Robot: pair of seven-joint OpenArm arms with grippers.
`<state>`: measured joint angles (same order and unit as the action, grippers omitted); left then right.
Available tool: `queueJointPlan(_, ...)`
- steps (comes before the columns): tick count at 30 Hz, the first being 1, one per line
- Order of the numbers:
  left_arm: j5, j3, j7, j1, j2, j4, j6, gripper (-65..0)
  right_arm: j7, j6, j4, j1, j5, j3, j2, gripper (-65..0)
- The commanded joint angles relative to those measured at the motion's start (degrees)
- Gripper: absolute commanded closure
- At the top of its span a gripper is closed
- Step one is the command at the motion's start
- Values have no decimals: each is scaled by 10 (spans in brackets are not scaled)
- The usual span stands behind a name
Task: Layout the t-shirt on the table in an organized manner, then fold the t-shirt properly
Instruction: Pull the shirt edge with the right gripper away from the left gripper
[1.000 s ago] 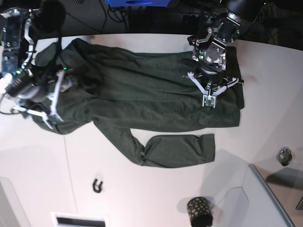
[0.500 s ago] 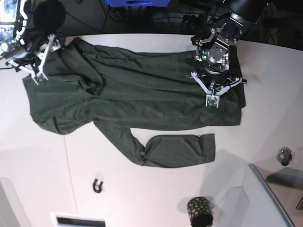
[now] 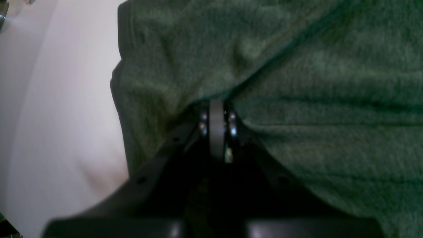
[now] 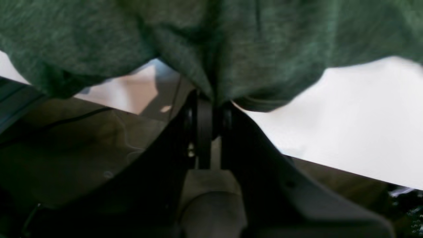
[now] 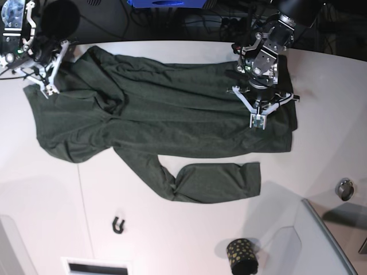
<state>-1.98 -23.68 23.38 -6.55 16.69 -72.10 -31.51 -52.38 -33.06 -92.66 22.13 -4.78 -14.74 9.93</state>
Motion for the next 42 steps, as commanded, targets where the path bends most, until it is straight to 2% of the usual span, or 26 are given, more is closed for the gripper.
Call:
queueJointPlan(1, 0, 2, 1, 3, 5, -6, -3, 0, -10, -1, -29, 4, 1, -2, 7, -38)
queueJointPlan(4, 0, 2, 1, 3, 5, -7, -3, 0, -48, -1, -86, 9, 1, -2, 6, -14)
queueJointPlan(9, 0, 2, 1, 3, 5, -8, -3, 0, -109, -1, -177, 15, 1, -2, 7, -12)
queueJointPlan(13, 1, 2, 1, 3, 4, -8, -3, 0, -120, -1, -204, -19, 1, 5, 7, -12)
queueJointPlan(19, 1, 2, 2, 2, 3, -9, -3, 0, -140, -1, -191, -123, -1, 117, 4, -15)
queueJointPlan(22, -1, 2, 2, 2, 4, -9, -3, 0, -132, -1, -189, -165, -1, 174, 1, -18)
queueJointPlan(24, -4, 2, 3, 2, 5, -9, -3, 0, -125, -1, -189, -184, -1, 192, -13, -62)
queueJointPlan(27, -4, 2, 3, 2, 6, -14, -2, 0, -125, -1, -192, -195, 1, 191, -16, -234)
queueJointPlan(28, -4, 2, 3, -1, 6, -24, -2, 0, -123, -1, -192, -192, 2, 189, -15, -311)
queueJointPlan(30, 0, 9, 1, -21, 18, -57, -2, 0, -122, -1, -192, -177, 0, 153, 1, -453)
queueJointPlan(31, -5, 19, 0, -28, 23, -77, -2, 0, -114, -1, -192, -165, -1, 129, 2, -504)
queueJointPlan(32, -4, 30, 0, -33, 22, -91, -1, 0, -99, -1, -192, -154, -1, 110, 2, -524)
queueJointPlan(34, -4, 49, 1, -43, 22, -117, -1, 0, -63, -2, -189, -129, 0, 70, 6, -524)
queueJointPlan(36, -4, 61, 3, -52, 23, -142, 0, 0, -30, -2, -179, -106, 1, 23, 23, -522)
queueJointPlan(39, 1, 66, 4, -74, 25, -152, 9, 0, 10, -2, -102, -91, 2, -36, 38, -515)
queueJointPlan(40, 1, 66, 4, -80, 30, -145, 20, 0, 22, -2, -70, -92, 0, -56, 42, -492)
queueJointPlan(42, 1, 66, 0, -96, 37, -130, 34, 0, 44, -2, -7, -93, 0, -83, 45, -366)
